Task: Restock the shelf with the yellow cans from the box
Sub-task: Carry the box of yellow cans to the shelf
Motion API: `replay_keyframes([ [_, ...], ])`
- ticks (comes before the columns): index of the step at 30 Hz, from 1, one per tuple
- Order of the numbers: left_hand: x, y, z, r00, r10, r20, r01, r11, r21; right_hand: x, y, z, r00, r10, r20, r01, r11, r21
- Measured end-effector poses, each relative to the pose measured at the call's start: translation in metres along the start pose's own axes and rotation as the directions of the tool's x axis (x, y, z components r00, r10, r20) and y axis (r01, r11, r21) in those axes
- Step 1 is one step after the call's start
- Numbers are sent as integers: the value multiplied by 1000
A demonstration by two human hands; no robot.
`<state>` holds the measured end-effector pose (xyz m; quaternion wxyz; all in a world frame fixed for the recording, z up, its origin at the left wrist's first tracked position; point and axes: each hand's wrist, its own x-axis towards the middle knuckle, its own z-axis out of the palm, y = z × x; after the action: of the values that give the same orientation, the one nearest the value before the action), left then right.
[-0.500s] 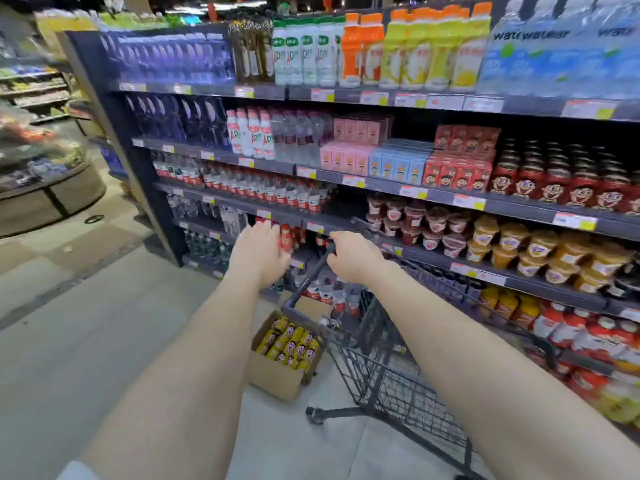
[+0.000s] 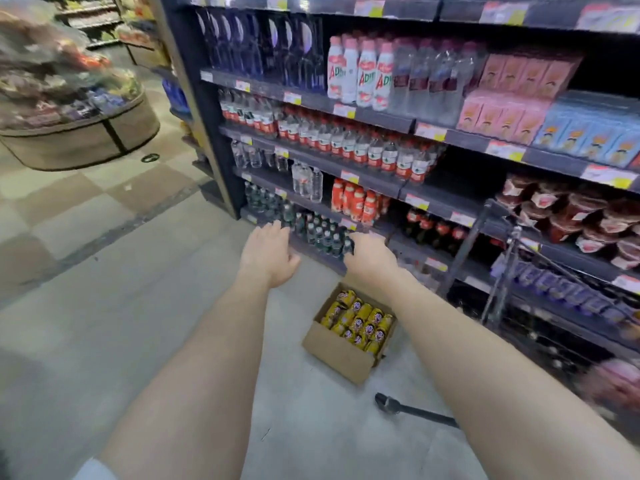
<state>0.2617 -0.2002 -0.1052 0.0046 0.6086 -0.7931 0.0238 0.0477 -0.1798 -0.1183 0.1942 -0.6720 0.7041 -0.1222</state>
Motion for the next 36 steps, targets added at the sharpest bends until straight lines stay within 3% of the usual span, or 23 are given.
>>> replay_keyframes([
  [4, 46, -38, 49, 993, -32, 112, 37, 999, -39, 54, -5, 50, 999, 41, 19, -41, 999, 14],
  [12, 154, -65, 149, 951, -13, 310, 60, 988, -143, 194, 38, 143, 957, 270, 109, -282, 953, 112],
  [19, 260, -71, 233, 893, 11, 449, 119, 958, -261, 282, 81, 214, 855, 451, 255, -494, 858, 141],
  [25, 333, -65, 320, 836, 94, 541, 103, 941, -322, 319, 129, 275, 707, 626, 328, -684, 724, 92],
  [31, 378, -54, 425, 759, 208, 618, 6, 946, -325, 325, 191, 352, 489, 801, 346, -872, 466, 152],
  [36, 399, -34, 512, 729, 242, 640, -17, 942, -337, 333, 257, 409, 433, 862, 265, -899, 388, 205],
])
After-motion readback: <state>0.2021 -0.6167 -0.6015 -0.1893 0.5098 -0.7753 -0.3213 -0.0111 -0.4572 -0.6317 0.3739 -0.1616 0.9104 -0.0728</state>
